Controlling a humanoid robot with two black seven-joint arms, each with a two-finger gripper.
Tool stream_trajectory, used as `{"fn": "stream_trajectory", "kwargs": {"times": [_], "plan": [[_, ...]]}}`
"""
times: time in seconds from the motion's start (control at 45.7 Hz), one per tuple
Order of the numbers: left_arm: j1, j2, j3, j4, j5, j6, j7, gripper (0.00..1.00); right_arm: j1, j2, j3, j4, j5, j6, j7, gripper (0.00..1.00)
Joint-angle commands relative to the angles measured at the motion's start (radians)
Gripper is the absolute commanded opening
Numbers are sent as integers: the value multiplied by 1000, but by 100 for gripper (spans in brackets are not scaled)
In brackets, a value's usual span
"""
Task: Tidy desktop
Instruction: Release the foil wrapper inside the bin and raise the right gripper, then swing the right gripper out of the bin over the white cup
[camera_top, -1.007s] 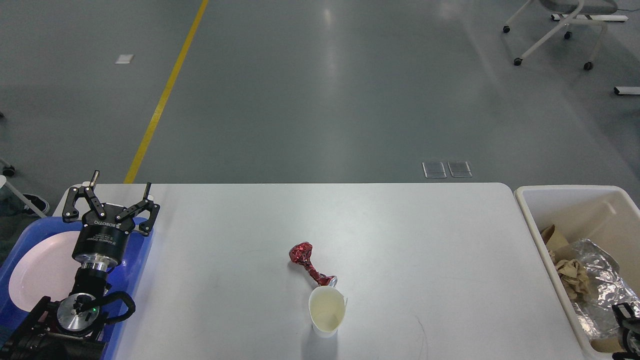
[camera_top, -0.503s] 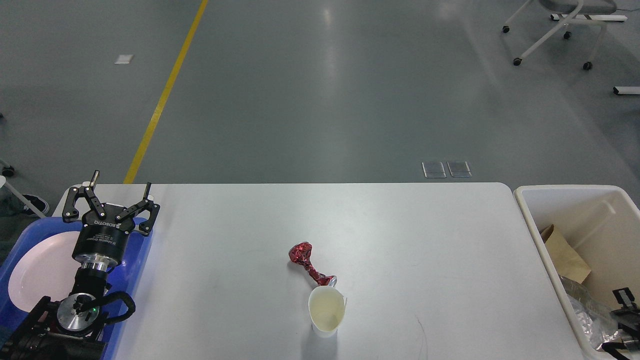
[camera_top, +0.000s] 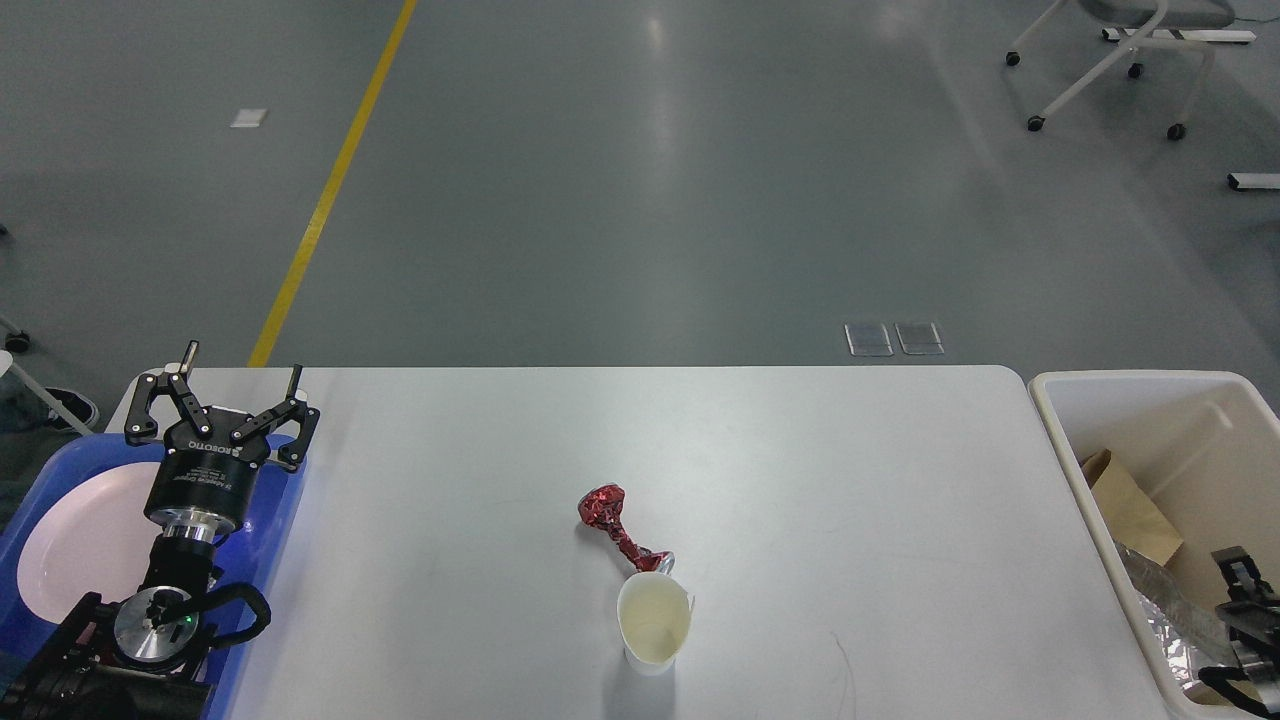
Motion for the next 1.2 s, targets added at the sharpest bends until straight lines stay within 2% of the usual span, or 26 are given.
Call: {"fn": "stream_trajectory", "kwargs": {"times": [0.0,0.066,0.109,0.219,0.372,0.569,0.657,0.744,0.832,0.897,1.05,1.116,1.182], "plan": [[0,0,0,0,0,0,0,96,80,-12,-81,56,-95,52,-22,100],[0,0,0,0,0,0,0,96,158,-51,-157,111,-166,120,-68,100],[0,0,0,0,0,0,0,96,199,-74,-199,145,-207,166,-82,100],[0,0,0,0,1,0,0,96,308,-115,-275,238,-285,242,-83,100],[0,0,0,0,0,0,0,96,497,-164,-443,396,-426,293,-83,100],[0,0,0,0,0,0,0,96,825,-177,-686,597,-427,359,-83,100],[0,0,0,0,0,0,0,96,977,-155,-768,659,-427,465,-80,100],[0,0,0,0,0,0,0,96,1121,-105,-826,703,-425,645,-79,100],[0,0,0,0,0,0,0,96,1210,-37,-848,720,-413,808,-79,100],[0,0,0,0,0,0,0,96,1255,-6,-854,740,-379,893,-80,100],[0,0,0,0,0,0,0,96,1422,40,-915,852,-272,993,-80,100],[0,0,0,0,0,0,0,96,1555,108,-975,956,-211,1029,-80,100],[0,0,0,0,0,0,0,96,1637,126,-980,1016,-174,1055,-80,100]]}}
